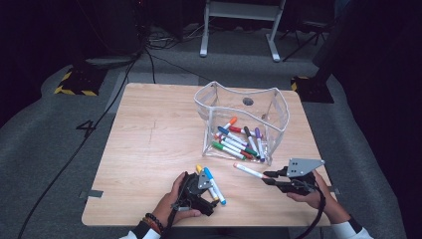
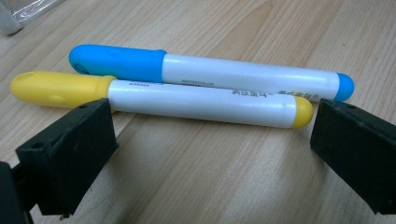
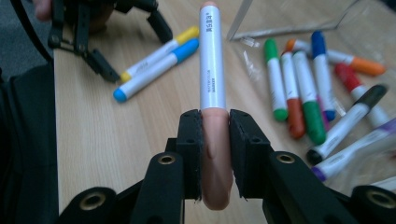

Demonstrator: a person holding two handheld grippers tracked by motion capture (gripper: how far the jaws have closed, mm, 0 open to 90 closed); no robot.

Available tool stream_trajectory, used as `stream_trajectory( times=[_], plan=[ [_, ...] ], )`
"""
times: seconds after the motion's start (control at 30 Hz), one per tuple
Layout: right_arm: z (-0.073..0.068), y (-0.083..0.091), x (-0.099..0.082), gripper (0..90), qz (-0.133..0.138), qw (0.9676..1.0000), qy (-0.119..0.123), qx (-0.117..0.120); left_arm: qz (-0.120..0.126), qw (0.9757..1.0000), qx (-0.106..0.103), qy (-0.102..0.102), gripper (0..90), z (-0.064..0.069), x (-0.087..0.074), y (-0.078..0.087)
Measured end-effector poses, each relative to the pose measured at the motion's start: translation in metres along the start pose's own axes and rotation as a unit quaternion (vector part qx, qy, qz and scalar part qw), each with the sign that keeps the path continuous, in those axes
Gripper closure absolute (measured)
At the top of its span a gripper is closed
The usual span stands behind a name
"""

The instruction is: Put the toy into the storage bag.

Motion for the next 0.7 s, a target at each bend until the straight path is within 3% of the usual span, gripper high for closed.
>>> stream_trajectory(
  times=[0.1,0.33,0.7],
  plan=[
    [0.009,0.011,0.017,75.8,0.018,0.9998,0.005,-0.008,0.000,1.0000,0.000,0.000,0.4,0.000,0.000,0.000],
    [0.025,0.029,0.054,75.8,0.026,0.9987,0.034,-0.027,0.000,1.0000,0.000,0.000,0.5,0.000,0.000,0.000],
    [0.068,0.050,0.103,75.8,0.047,0.9959,0.041,-0.066,0.000,1.0000,0.000,0.000,0.5,0.000,0.000,0.000]
  ],
)
Point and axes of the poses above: each handheld gripper's, and its own axes: y roughly backward along the jaws, x roughly out of its top, z roughly to its right, the point moved 10 cm from there along -y, roughly forward along the jaws, and after that the axes turned 4 degrees about y, right-handed, at the moved point
